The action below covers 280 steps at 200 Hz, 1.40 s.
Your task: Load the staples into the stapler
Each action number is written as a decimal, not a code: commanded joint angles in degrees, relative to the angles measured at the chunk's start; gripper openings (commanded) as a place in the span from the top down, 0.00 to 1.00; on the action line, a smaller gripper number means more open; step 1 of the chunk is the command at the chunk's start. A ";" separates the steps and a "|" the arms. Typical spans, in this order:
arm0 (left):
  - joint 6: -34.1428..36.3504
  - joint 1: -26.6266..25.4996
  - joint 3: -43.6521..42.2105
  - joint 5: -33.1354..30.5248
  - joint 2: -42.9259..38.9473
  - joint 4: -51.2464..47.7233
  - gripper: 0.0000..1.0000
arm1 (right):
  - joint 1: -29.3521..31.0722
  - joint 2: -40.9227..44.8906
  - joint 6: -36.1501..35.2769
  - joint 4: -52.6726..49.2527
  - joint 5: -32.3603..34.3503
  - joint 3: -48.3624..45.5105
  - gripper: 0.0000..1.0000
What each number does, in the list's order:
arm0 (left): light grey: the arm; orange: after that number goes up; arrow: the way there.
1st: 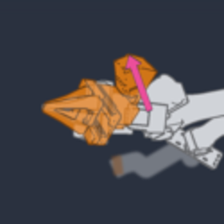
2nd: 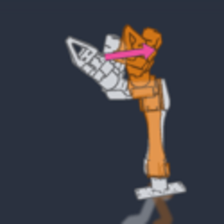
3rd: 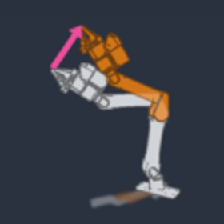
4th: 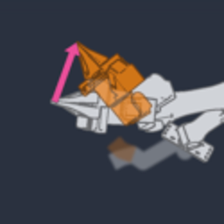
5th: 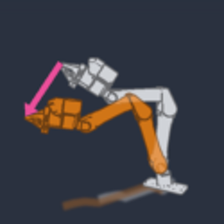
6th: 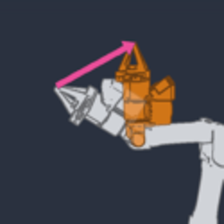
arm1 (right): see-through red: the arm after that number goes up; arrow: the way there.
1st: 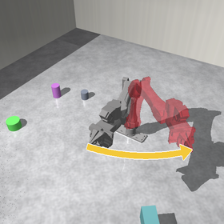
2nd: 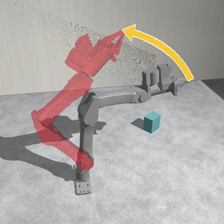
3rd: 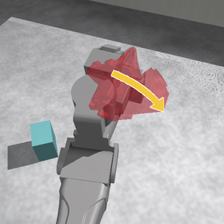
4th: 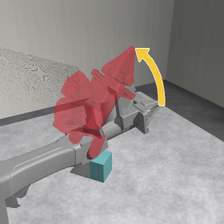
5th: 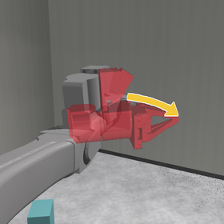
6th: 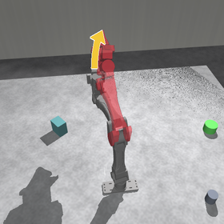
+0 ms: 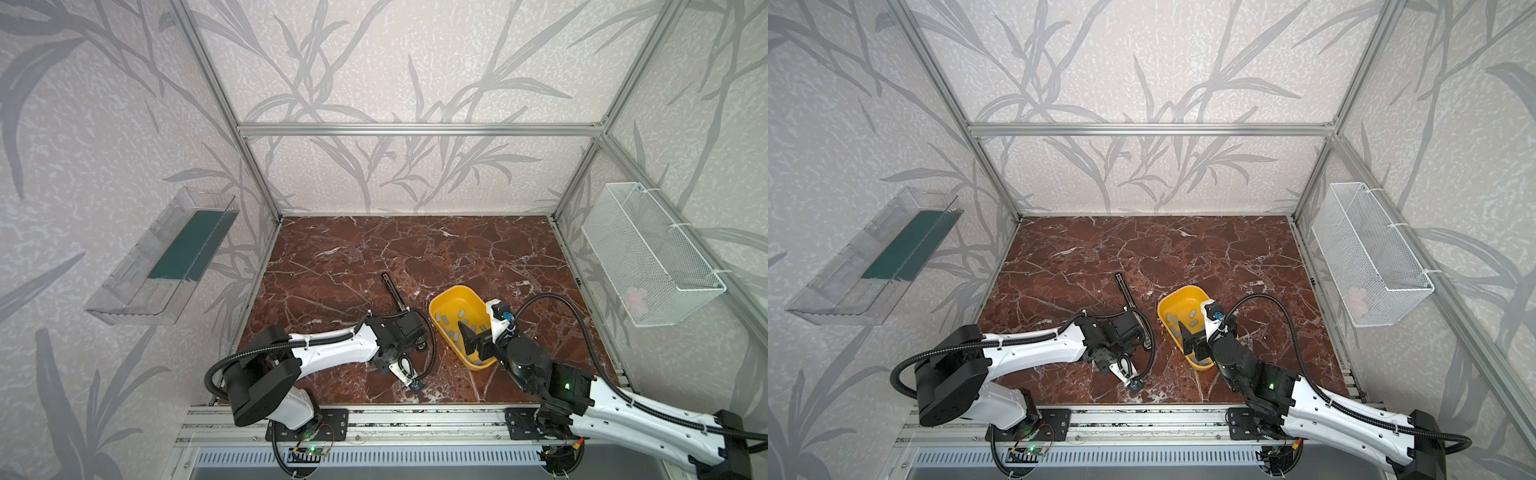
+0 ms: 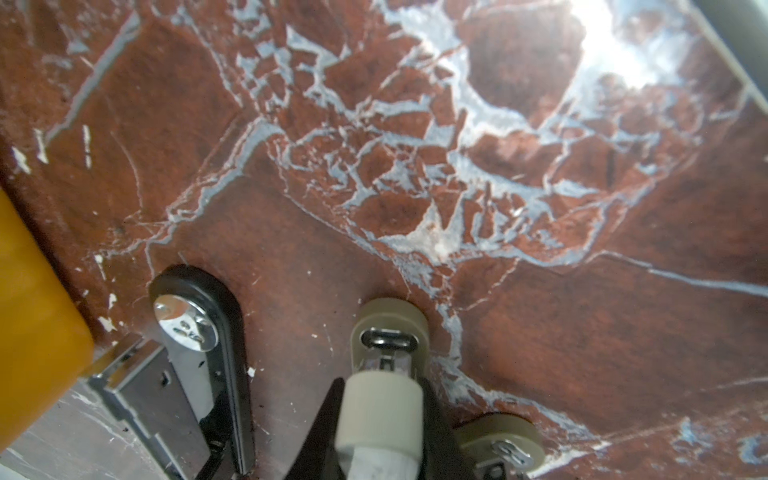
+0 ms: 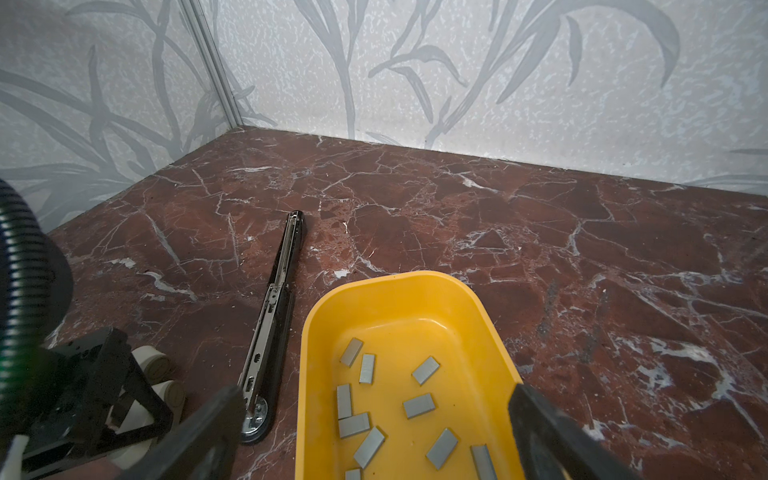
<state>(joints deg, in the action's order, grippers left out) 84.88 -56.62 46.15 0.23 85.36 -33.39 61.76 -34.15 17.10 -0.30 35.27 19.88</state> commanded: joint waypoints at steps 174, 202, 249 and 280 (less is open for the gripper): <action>-48.49 14.15 18.04 20.27 -10.13 18.77 1.00 | -0.26 -10.10 4.26 10.76 -13.53 2.96 0.20; -56.32 14.21 22.06 14.48 -6.95 19.99 1.00 | -0.29 -7.23 5.76 8.51 -14.17 2.39 0.20; -54.52 13.48 21.38 7.94 -7.74 20.76 1.00 | -0.27 1.81 7.84 3.38 -14.59 0.96 0.20; -53.98 12.57 17.47 1.58 -10.86 27.67 1.00 | -0.29 1.69 7.94 1.93 -16.33 3.06 0.19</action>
<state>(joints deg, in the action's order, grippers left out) 31.27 -43.42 64.75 6.85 77.14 -10.72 61.76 -32.08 24.23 4.38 20.80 20.95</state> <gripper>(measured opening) 0.231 0.805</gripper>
